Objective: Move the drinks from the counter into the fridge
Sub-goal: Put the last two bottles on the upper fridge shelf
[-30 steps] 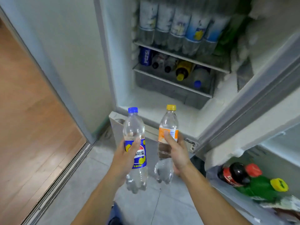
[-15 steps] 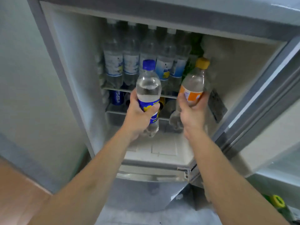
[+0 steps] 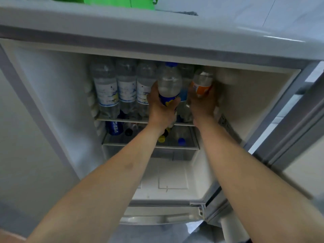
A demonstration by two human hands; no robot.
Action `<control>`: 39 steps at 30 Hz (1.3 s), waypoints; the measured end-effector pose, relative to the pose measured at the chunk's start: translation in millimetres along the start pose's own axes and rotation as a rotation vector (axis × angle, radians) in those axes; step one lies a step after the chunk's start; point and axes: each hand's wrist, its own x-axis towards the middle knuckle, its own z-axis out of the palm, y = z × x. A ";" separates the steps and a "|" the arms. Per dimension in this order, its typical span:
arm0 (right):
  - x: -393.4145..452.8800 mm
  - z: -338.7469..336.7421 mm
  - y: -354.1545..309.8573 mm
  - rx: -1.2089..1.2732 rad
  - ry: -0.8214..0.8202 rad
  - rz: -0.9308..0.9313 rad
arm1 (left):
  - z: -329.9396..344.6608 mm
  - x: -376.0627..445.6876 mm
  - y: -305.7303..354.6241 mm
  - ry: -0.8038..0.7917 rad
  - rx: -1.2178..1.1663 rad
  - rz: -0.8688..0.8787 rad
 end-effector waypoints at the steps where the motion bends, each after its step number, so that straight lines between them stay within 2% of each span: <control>1: 3.5 1.3 1.5 -0.028 -0.009 -0.012 | 7.8 0.6 -3.6 0.014 0.017 0.007; 6: 19.7 5.7 5.3 -0.155 -0.014 0.017 | 35.9 5.1 -8.5 0.050 0.068 0.020; 11: 12.6 -6.9 15.6 -0.179 -0.041 -0.001 | 26.9 3.9 -15.3 0.013 0.198 0.068; 15: 1.0 -16.8 37.1 -0.413 -0.128 0.064 | 21.8 -3.4 -23.6 -0.030 0.401 0.078; 24: 13.8 -4.8 47.7 -0.517 -0.107 0.145 | 31.4 -0.7 -26.3 0.033 0.367 0.051; 29: 21.5 -6.1 50.2 -0.550 -0.147 0.114 | 39.3 -0.4 -28.8 0.049 0.369 0.056; 39: 17.9 -7.6 48.0 -0.524 -0.126 0.131 | 38.1 -6.5 -34.9 0.067 0.445 0.054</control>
